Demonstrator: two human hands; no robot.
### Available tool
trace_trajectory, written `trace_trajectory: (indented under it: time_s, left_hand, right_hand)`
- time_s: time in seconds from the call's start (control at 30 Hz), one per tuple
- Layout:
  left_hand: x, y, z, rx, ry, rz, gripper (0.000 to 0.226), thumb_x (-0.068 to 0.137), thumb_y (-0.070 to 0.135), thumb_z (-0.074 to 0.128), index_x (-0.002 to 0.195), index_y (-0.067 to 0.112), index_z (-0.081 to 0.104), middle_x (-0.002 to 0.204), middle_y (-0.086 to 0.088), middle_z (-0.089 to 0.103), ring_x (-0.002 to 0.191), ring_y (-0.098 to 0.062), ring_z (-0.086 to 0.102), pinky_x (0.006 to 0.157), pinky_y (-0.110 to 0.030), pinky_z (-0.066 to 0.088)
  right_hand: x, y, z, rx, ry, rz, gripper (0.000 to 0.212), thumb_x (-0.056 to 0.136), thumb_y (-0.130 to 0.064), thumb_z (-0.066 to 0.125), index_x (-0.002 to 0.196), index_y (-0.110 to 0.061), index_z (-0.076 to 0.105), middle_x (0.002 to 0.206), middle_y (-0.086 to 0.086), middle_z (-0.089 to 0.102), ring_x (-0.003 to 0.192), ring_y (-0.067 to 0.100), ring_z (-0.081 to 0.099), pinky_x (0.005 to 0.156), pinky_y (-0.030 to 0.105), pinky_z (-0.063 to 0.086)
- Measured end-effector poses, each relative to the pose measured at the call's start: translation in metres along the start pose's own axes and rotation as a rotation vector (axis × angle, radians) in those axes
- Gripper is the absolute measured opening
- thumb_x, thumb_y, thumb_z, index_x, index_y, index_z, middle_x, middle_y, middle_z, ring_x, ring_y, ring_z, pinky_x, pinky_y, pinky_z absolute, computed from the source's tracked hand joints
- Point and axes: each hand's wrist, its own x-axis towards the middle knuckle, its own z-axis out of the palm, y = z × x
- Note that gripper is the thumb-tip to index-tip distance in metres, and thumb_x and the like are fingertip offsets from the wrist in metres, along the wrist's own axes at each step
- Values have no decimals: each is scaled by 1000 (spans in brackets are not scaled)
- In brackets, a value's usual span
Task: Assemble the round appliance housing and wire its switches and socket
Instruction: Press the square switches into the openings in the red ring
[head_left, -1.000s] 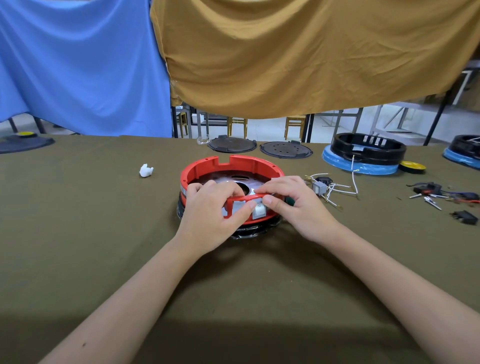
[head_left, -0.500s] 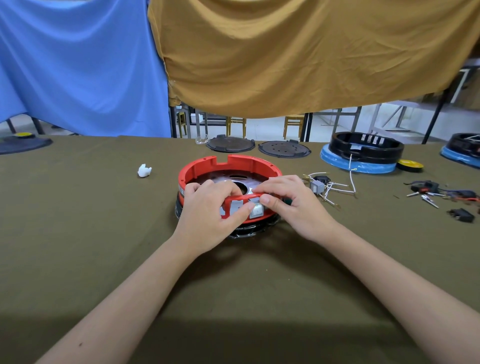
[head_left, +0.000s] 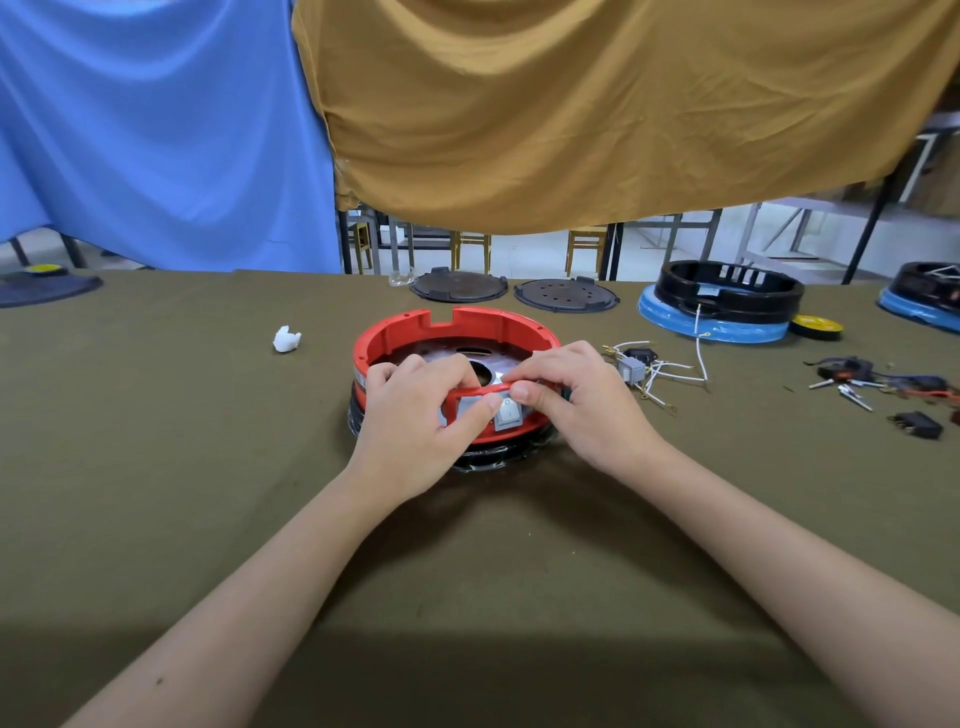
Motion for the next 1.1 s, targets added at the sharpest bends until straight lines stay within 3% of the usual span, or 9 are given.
trace_trajectory:
  time_s: [0.13,0.3,0.4,0.53,0.7,0.9,1.1]
  left_hand:
    - [-1,1,0,2,-2,-1,29,87,58,47,83,31,57,79,15,60,83,-6,51,87,-33,29]
    - [0,1,-3,-7,-15,11,24,88,55,48,86,33,58,83,19,60,85,-5,51,89,-33,30]
    - [0,0,-2,-12,-4,14,26,87,55,47,84,32,58,82,17,62,84,-6,51,88,-33,29]
    - [0,1,-1,-15,8,6,34,86,59,40,81,30,57,79,13,62,82,-7,51,85,-33,27]
    - [0,2,0,-7,18,-1,24,89,51,47,80,30,56,78,12,62,82,-8,51,85,-32,25]
    - [-2,1,-3,-49,5,29,15,87,53,44,88,40,51,83,25,55,84,-3,47,88,-31,25]
    - [-4,-4,-6,-9,-34,73,21,80,55,53,96,41,50,80,29,47,84,-4,47,87,-28,24]
  right_hand:
    - [-3,2,-1,-3,-21,-23,22,96,-33,60,114,-30,72,109,-19,66,113,10,44,90,21,34]
    - [-4,4,-1,-27,-12,-65,25,97,-32,59,118,-26,72,125,-13,62,113,6,43,93,11,29]
    - [-3,1,1,-36,29,-79,22,96,-27,62,113,-22,75,117,-14,65,107,5,48,91,9,31]
    - [-2,-3,1,-47,53,-69,19,95,-25,64,108,-22,77,108,-16,68,101,4,49,89,15,36]
    - [-2,-8,1,-44,73,-74,17,93,-22,66,104,-19,78,105,-10,72,98,2,51,86,7,34]
    - [-7,-5,0,-18,45,-81,24,99,-27,57,112,-17,75,112,-11,69,109,6,53,92,6,33]
    - [-11,6,-9,13,-80,-57,32,100,-27,56,131,-24,63,135,-12,54,131,2,37,103,6,21]
